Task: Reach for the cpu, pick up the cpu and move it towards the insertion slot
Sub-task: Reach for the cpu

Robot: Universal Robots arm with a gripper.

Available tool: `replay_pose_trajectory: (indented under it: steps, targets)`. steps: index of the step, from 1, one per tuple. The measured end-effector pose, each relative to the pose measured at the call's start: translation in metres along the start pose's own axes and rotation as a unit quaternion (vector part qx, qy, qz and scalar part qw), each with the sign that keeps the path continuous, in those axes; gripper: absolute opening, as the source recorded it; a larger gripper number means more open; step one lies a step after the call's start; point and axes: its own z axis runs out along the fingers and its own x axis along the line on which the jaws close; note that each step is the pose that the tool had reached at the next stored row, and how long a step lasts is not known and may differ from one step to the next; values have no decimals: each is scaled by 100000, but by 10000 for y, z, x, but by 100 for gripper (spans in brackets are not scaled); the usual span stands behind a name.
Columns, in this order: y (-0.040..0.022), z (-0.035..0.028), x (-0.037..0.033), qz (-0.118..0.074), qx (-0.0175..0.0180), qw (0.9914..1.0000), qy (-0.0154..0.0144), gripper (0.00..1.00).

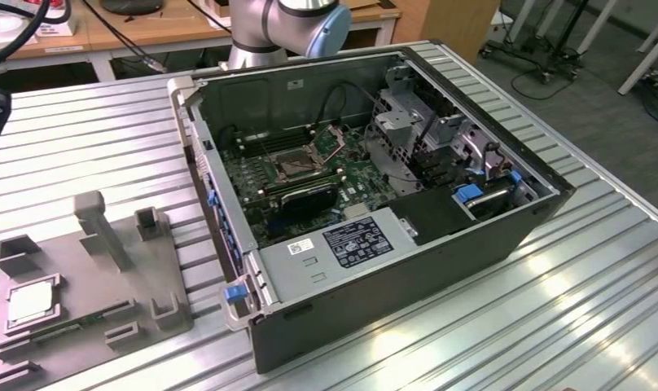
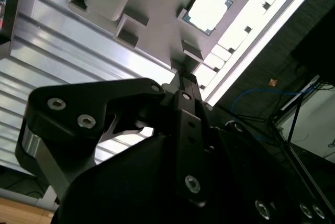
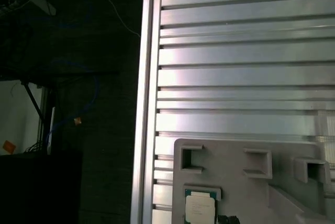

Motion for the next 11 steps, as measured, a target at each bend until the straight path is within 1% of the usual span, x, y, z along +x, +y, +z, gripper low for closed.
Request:
replay_pose_trajectory:
  steps: [3,4,8,11]
  targets:
    - [-34,8,15,-2,-2,100000,-24,11]
    - [-47,15,27,-11,-20,100000,-72,11]
    - [-89,45,94,-95,-22,100000,-99,11]
    - [-114,67,116,-106,-24,100000,-99,11]
